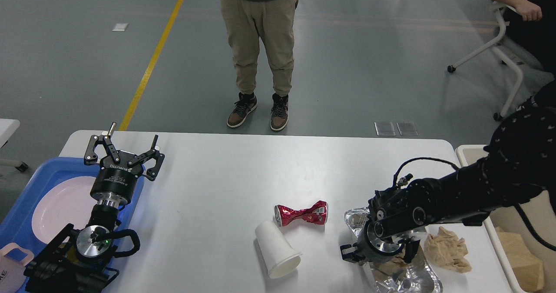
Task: Tidy desktop
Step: 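Lift the foil tray and carry it into the white bin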
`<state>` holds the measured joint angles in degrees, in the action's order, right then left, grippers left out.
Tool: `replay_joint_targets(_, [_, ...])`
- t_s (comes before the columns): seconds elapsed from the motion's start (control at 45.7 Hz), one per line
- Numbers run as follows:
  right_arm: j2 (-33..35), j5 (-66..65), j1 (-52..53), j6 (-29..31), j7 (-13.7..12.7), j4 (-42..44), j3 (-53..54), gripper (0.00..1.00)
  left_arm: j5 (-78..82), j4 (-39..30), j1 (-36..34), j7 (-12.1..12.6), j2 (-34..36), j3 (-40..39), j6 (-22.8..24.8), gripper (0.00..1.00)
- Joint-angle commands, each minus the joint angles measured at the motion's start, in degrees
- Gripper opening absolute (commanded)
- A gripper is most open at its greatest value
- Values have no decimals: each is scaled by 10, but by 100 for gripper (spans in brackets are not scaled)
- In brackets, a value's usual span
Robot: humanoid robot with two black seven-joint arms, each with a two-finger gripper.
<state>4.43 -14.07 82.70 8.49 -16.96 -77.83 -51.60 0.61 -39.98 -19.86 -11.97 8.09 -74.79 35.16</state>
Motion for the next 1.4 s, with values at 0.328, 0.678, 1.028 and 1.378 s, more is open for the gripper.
replay_joint_targets(0.328, [45,62,287,163,-7,-120,-75,0,0,0,0,0,0,0,0,96])
replay_joint_targets(0.678, [136,114,500,246,35,-222,-116,0,0,0,0,0,0,0,0,96])
replay_joint_targets(1.028, [126,117,528,242,86,-222,-185,0,0,0,0,0,0,0,0,96])
replay_joint_targets(1.378, [146,108,449,220,86,-167,-274,0,0,0,0,0,0,0,0,96])
